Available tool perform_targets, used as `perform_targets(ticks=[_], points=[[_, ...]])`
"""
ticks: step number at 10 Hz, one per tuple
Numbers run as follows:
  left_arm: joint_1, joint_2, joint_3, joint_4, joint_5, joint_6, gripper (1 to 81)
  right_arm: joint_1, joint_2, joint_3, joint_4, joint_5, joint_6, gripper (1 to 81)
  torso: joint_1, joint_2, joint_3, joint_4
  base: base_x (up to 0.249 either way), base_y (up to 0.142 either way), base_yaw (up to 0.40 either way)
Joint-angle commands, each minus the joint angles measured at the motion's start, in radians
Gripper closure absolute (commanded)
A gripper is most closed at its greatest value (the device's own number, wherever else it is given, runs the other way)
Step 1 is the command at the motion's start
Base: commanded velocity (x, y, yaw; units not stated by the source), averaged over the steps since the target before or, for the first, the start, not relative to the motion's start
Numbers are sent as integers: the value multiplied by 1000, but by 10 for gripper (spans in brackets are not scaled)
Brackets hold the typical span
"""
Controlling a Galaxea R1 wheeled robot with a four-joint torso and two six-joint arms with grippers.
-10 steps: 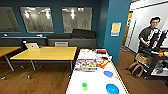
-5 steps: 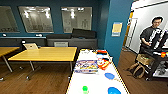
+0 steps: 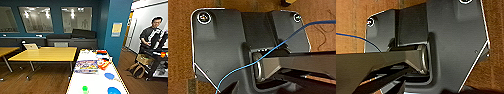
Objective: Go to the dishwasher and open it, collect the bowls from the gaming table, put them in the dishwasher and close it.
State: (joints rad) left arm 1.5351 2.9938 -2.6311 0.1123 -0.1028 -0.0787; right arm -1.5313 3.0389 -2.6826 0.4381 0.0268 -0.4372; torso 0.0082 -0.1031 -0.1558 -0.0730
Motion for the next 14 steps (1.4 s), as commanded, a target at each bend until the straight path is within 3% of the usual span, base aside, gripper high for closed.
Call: perform_targets(ticks=[1, 3, 6, 12, 14], points=[[-42, -51, 84, 0, 49, 4, 10, 52, -221, 348, 7, -62, 6, 10, 0, 0, 0, 0, 0, 0, 0], [-42, -82, 144, 1, 48, 2, 10, 68, -383, 562, 55, -9, 15, 10, 0, 0, 0, 0, 0, 0, 0], [-42, -79, 146, 0, 48, 2, 10, 113, -628, 866, 113, 42, 17, 10, 0, 0, 0, 0, 0, 0, 0], [-42, -74, 144, 0, 48, -1, 10, 278, -1028, 1248, 229, 53, 17, 10, 0, 0, 0, 0, 0, 0, 0], [-42, -74, 144, 0, 48, -1, 10, 355, -1139, 1357, 254, 51, 17, 10, 0, 0, -66, 0, 0, 0, 0]])
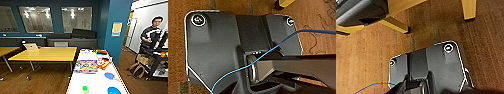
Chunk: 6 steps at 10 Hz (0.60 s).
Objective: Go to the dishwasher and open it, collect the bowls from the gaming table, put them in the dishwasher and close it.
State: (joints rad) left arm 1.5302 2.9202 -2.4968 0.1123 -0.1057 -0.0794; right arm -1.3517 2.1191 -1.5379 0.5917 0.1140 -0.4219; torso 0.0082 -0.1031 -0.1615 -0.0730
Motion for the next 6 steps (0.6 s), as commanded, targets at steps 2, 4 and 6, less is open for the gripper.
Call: perform_targets(ticks=[2, 4, 6], points=[[-37, -1, 10, 0, 51, 0, 10, 234, -297, 283, 129, -42, -1, 10, 0, 0, -92, 0, 0, 0, 0], [-37, 4, 10, 0, 51, 0, 10, 275, -354, 312, 167, -48, -1, 10, 0, 0, -70, 0, 0, 0, 0], [-37, 5, 10, 1, 51, 0, 10, 344, -391, 317, 220, -62, -1, 10, 0, 1, -96, 0, 0, 0, 0]])
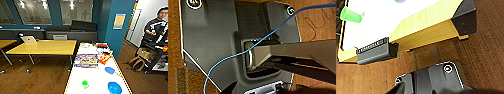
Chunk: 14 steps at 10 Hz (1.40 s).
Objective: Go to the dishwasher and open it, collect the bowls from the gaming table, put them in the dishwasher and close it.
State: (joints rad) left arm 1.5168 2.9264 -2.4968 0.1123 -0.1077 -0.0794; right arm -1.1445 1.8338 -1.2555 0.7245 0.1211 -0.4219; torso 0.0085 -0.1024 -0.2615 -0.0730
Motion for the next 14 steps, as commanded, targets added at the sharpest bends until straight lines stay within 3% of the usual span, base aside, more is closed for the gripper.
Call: perform_targets(ticks=[1, 3, 4, 7, 9, 10, 14], points=[[-23, -1, 7, 3, 52, 0, 10, 188, -123, 32, 112, -110, -1, 10, 0, 0, 0, 0, 0, 0, 0], [-23, -4, 7, 0, 52, 0, 10, 284, -157, 27, 164, -188, 0, 10, 0, 0, 3, 0, 0, 0, 0], [-23, -4, 7, 0, 52, 0, 10, 326, -160, 15, 179, -222, 6, 10, 0, 0, -65, 0, 0, 0, 0], [-23, -2, 6, -2, 52, -2, 10, 384, -146, -4, 210, -241, 17, 10, 0, 0, -118, 0, 0, 0, 0], [-23, -2, 6, 0, 52, -2, 10, 444, -127, -48, 240, -296, 32, 10, 0, 1, -166, 0, 0, 0, 0], [-23, -2, 6, -2, 52, -2, 10, 467, -111, -70, 243, -333, 63, 10, 0, 1, -122, 0, 0, 0, 0], [-23, 1, 6, 0, 52, -2, 10, 488, 31, -19, 243, -310, 87, 10, 2, 2, -146, 0, 0, 0, 0]])
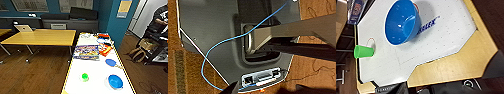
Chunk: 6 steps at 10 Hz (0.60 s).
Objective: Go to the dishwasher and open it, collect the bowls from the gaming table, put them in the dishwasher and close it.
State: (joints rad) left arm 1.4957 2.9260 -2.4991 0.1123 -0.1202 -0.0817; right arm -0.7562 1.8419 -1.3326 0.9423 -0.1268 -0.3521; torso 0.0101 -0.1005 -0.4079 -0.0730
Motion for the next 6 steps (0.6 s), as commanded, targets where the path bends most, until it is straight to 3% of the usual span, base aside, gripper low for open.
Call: perform_targets(ticks=[1, 2, 5, 6], points=[[-2, -4, 6, -2, 65, 0, 10, 126, 27, 61, 26, -62, 43, 10, 0, 0, 0, 0, 0, 0, 0], [-2, -4, 8, 0, 65, 0, 10, 152, 27, 46, 26, -63, 94, 10, 0, 0, 0, 0, 0, 0, 0], [-4, 1, 6, 0, 65, 0, 10, 169, 81, -18, 26, -66, 114, 10, 0, 0, 0, 0, 0, 0, 0], [-4, 1, 6, 0, 65, 0, 10, 178, 105, -69, 24, -74, 146, 10, 0, 0, 0, 0, 0, 0, 0]])
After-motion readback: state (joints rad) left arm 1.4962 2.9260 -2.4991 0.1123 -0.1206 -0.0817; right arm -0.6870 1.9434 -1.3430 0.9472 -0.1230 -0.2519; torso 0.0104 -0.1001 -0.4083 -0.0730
